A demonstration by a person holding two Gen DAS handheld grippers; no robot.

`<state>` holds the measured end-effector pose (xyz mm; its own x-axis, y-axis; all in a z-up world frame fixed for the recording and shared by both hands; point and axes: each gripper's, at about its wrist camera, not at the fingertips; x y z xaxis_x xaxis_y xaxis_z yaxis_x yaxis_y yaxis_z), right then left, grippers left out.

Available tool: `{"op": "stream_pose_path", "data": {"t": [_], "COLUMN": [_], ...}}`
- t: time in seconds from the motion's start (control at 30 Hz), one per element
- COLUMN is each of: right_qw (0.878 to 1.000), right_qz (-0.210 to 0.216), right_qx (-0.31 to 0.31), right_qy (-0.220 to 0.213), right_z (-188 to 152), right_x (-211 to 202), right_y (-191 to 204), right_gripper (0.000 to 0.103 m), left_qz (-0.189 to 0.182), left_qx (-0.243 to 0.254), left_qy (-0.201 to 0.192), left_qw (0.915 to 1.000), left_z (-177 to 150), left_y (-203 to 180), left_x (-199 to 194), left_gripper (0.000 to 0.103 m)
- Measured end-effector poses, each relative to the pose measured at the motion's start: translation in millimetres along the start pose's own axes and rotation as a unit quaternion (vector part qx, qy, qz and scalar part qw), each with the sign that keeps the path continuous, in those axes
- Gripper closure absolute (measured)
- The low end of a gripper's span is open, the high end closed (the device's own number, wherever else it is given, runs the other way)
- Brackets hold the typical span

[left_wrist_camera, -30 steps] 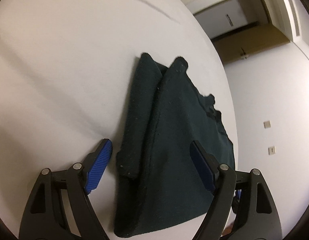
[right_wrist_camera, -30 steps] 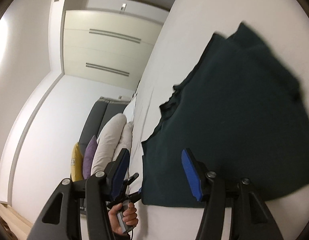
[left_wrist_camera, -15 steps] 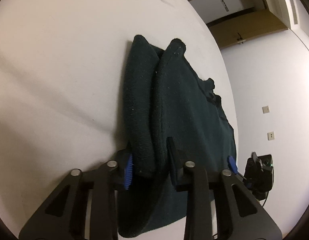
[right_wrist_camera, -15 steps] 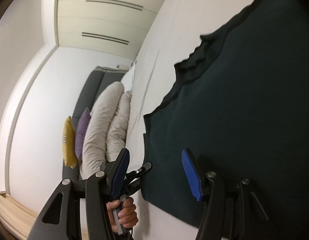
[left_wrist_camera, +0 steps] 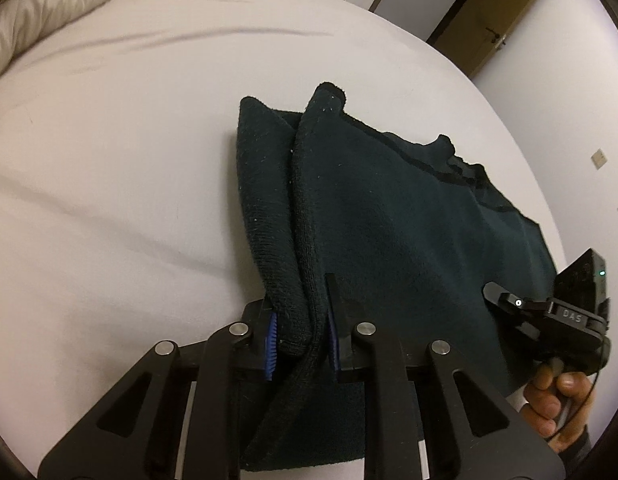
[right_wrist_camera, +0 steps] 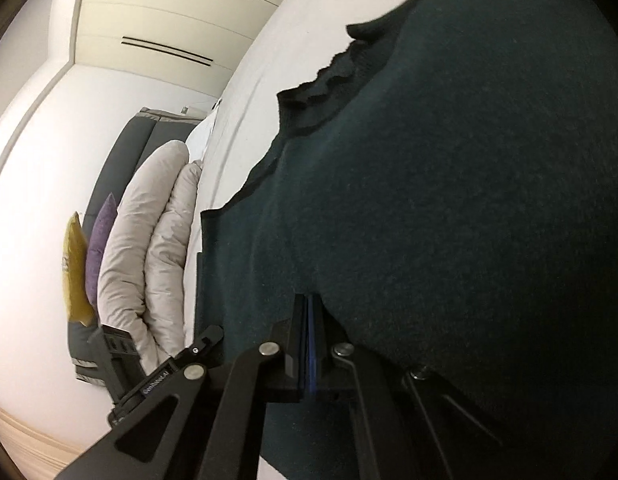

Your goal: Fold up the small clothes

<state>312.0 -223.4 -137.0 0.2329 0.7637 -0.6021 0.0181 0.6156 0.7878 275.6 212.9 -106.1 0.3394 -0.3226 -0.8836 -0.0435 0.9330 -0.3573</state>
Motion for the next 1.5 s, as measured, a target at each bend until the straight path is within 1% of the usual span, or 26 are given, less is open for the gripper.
{"op": "stream_pose_path", "data": {"t": [0.1,0.13,0.17,0.2,0.27,0.33,0.4,0.47,0.5,0.57,0.67,0.77,0.83,0.87,1.0,1.13,1.2,1.23,1.27,1.3,1.33,1.37,1.5], "right_qw": [1.000,1.000,1.000,1.000,0.999,0.998,0.997,0.996,0.996,0.995,0.993,0.989,0.986,0.986,0.985,0.987,0.987,0.987,0.986,0.986,0.986,0.986,0.988], "right_qz": [-0.003,-0.004,-0.004,0.002,0.020,0.022,0.032,0.058,0.064,0.083,0.105,0.107,0.112,0.111,0.120,0.089,0.067,0.057,0.048,0.039,0.030,0.024,0.005], "right_qx": [-0.008,-0.012,-0.018,-0.025,-0.041,-0.055,-0.069,-0.068,-0.067,-0.061,-0.048,-0.062,-0.064,-0.063,-0.052,-0.043,-0.049,-0.052,-0.057,-0.059,-0.061,-0.062,-0.071], "right_qy": [-0.002,-0.003,-0.003,-0.002,-0.001,-0.006,-0.002,0.006,0.005,0.009,0.039,0.087,0.103,0.105,0.115,0.127,0.137,0.142,0.146,0.150,0.153,0.151,0.135], "right_z": [-2,-3,-4,-4,-6,-6,-3,5,9,20,32,35,38,40,50,51,49,48,47,46,46,47,47], "right_x": [-4,-5,-7,-9,-16,-24,-32,-41,-44,-50,-45,-30,-23,-21,-9,9,20,25,30,34,37,38,26], "right_y": [3,6,8,11,22,32,40,42,42,41,37,43,43,44,47,54,59,61,62,62,61,60,57], "right_gripper": [0.103,0.101,0.090,0.081,0.046,0.031,0.031,0.031,0.031,0.030,0.024,0.024,0.022,0.022,0.021,0.022,0.028,0.036,0.049,0.057,0.072,0.083,0.086], "left_qz": [0.019,0.025,0.028,0.034,0.043,0.054,0.063,0.073,0.079,0.100,0.125,0.139,0.154,0.158,0.152,0.142,0.136,0.135,0.134,0.134,0.133,0.131,0.121], "left_qx": [0.010,0.013,0.015,0.018,0.026,0.039,0.055,0.077,0.091,0.121,0.151,0.175,0.187,0.189,0.187,0.180,0.176,0.175,0.174,0.174,0.173,0.173,0.176], "left_qy": [-0.006,-0.007,-0.008,-0.010,-0.014,-0.022,-0.033,-0.049,-0.057,-0.073,-0.084,-0.090,-0.098,-0.099,-0.100,-0.103,-0.103,-0.103,-0.103,-0.104,-0.104,-0.103,-0.100], "left_qw": [0.9997,0.9996,0.9995,0.9992,0.9986,0.9975,0.9959,0.9931,0.9911,0.9849,0.9771,0.9704,0.9653,0.9640,0.9652,0.9679,0.9695,0.9699,0.9700,0.9702,0.9703,0.9707,0.9718], "left_z": [-1,-1,-3,-3,-4,-5,-9,-16,-21,-37,-53,-66,-73,-75,-74,-77,-76,-75,-74,-73,-73,-72,-71], "left_y": [-9,-12,-10,-13,-20,-32,-50,-75,-90,-118,-149,-169,-176,-177,-175,-172,-162,-162,-161,-160,-159,-158,-168], "left_x": [-3,-4,-6,-7,-11,-15,-20,-24,-21,-17,1,15,20,22,24,20,14,14,13,13,12,11,7], "left_gripper": [0.086,0.086,0.086,0.086,0.086,0.087,0.087,0.087,0.087,0.087,0.087,0.087,0.087,0.087,0.087,0.087,0.087,0.087,0.087,0.087,0.087,0.087,0.087]}}
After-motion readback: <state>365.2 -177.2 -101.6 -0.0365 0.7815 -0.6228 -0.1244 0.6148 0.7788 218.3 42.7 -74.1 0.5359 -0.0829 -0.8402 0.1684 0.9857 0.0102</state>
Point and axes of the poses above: each gripper's, at about its wrist camera, not at the fingertips, and x roughly the way its jaws point, y to its left, z to its top, and after that the axes turned 12 degrees about y, right-handed
